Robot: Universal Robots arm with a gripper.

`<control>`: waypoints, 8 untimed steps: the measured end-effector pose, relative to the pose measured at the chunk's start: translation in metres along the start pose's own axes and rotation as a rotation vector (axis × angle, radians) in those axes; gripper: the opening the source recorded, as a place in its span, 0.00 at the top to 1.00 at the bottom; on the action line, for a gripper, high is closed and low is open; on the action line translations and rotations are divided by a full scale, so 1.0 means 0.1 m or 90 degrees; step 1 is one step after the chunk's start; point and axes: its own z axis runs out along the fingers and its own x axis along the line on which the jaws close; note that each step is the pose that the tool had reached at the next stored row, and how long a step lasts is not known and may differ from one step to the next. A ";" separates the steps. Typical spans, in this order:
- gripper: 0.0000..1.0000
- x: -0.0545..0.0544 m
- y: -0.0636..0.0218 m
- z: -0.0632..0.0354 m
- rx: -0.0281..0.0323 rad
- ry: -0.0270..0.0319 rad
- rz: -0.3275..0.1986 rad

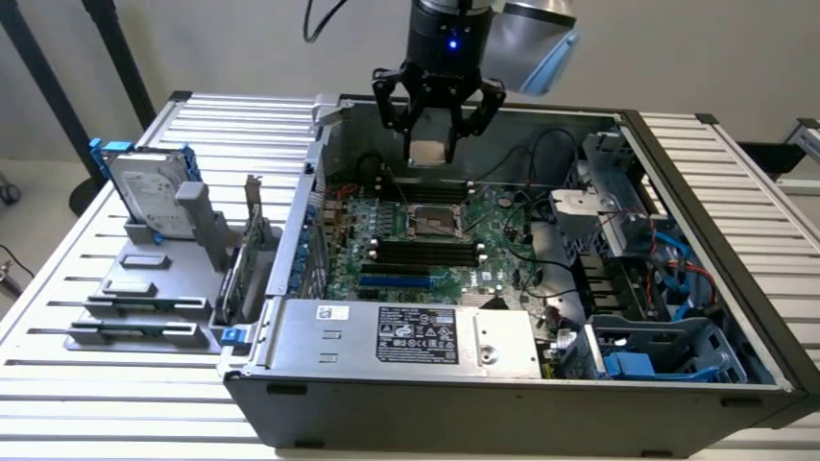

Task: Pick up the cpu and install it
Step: 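Pick up the cpu and move it towards the insertion slot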

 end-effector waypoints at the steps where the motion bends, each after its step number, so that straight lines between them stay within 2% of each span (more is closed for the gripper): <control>1: 0.45 -0.02 0.008 0.016 0.0001 0.0000 0.000; 8: 0.45 -0.19 0.068 0.137 0.0000 0.0000 0.000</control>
